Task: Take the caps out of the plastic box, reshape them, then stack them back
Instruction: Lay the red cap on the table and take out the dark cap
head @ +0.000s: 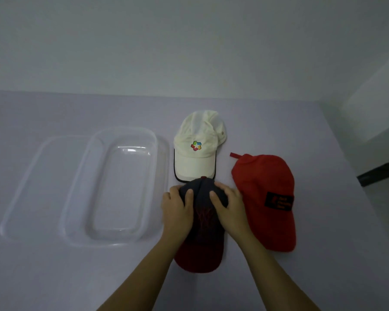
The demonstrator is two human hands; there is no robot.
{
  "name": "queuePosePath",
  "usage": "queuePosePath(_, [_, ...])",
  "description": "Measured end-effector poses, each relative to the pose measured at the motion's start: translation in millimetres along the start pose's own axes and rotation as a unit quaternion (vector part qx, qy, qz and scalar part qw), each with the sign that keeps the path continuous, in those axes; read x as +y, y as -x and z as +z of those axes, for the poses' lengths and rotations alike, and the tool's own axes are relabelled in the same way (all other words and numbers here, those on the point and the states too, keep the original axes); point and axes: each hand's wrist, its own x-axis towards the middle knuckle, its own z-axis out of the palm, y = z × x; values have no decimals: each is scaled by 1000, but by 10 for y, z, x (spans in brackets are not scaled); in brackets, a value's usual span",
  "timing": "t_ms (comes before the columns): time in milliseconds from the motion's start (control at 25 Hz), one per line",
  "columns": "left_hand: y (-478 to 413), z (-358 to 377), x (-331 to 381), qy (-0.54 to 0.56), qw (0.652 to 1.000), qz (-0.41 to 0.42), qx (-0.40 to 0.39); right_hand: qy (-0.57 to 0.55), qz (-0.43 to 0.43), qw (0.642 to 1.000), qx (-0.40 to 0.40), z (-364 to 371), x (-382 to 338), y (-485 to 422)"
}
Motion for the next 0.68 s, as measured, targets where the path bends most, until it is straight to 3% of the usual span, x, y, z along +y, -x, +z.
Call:
queuePosePath(320, [-323, 130, -85, 14, 1000, 14, -17, 46, -6, 999, -28, 46, 114, -445])
queuePosePath(520, [78, 85, -334, -38, 990, 137, 2, 56, -49, 997, 19, 23, 248, -88])
queuePosePath(680, [491, 99, -814, -85, 965, 235, -79, 90, -72, 991, -74, 106, 582, 544])
